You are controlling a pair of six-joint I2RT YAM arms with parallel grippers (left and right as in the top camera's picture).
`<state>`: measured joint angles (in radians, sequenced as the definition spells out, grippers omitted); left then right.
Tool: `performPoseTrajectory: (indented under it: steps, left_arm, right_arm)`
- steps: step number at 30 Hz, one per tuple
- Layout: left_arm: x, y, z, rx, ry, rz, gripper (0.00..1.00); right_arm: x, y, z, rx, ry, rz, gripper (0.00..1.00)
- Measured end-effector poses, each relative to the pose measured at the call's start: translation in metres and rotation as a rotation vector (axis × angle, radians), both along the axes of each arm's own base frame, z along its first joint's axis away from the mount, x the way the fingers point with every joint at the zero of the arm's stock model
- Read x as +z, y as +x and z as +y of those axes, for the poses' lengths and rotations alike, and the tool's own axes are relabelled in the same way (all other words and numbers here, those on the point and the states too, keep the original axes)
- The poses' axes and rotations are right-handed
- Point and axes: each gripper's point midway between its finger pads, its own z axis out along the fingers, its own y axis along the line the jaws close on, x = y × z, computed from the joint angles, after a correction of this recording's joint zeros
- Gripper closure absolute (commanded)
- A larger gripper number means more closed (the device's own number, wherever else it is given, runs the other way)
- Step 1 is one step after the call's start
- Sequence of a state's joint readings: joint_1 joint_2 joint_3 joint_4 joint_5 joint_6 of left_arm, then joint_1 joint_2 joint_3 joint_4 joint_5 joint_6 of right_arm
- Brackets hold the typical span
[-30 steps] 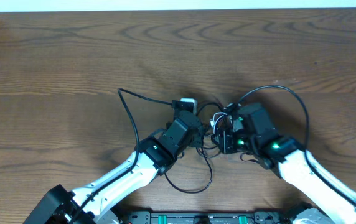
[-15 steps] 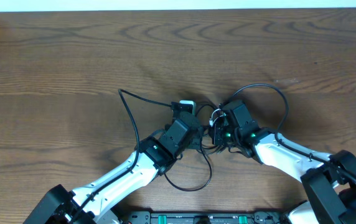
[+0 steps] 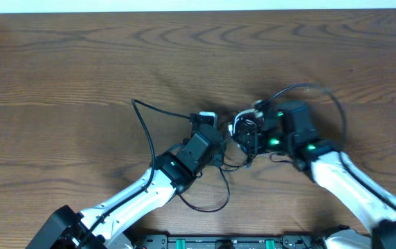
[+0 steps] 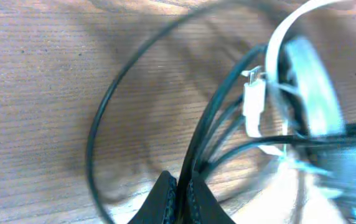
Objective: Untangle cables
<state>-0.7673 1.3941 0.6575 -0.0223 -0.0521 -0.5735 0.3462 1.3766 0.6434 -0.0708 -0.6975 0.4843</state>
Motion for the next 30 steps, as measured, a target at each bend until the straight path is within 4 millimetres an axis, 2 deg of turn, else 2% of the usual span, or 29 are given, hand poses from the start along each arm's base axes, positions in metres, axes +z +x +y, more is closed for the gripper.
performPoseTrajectory:
  steps: [2,5,7,12,14,18,20,24,29,30]
  left_arm:
    - [0.0,0.0,0.0,-0.001,0.0,0.0,0.92]
    - [0.0,0.0,0.0,0.0,0.0,0.0,0.92]
    - [0.0,0.0,0.0,0.0,0.001,0.001,0.92]
    - [-0.002,-0.002,0.002,0.001,0.01,0.01,0.93]
    - [-0.003,-0.002,0.003,0.001,0.013,0.013,0.92]
    - [-0.003,-0.002,0.003,0.001,0.013,0.014,0.92]
    - [-0.003,-0.002,0.003,0.001,0.014,0.014,0.92]
    - [-0.004,-0.003,0.004,0.002,0.018,0.017,0.74]
    - [-0.001,0.002,0.027,0.062,0.033,0.04,0.72]
    - [0.001,0.003,0.029,0.068,0.028,0.039,0.69]
  right_arm:
    - [0.012,-0.003,-0.007,-0.003,0.018,-0.008,0.99]
    - [0.004,-0.011,-0.014,-0.014,-0.011,0.045,0.99]
    - [0.005,-0.017,-0.01,0.021,0.014,0.061,0.99]
    - [0.048,-0.026,0.014,0.216,0.227,-0.072,0.99]
    - [0.069,-0.024,0.018,0.256,0.308,-0.118,0.99]
    - [0.098,-0.024,0.021,0.314,0.407,-0.179,0.99]
    - [0.103,-0.027,0.021,0.328,0.427,-0.174,0.99]
    - [0.105,-0.03,0.021,0.335,0.445,-0.138,0.99]
    - [0.106,-0.031,0.02,0.337,0.454,-0.121,0.99]
    - [0.106,-0.031,0.02,0.336,0.454,-0.121,0.99]
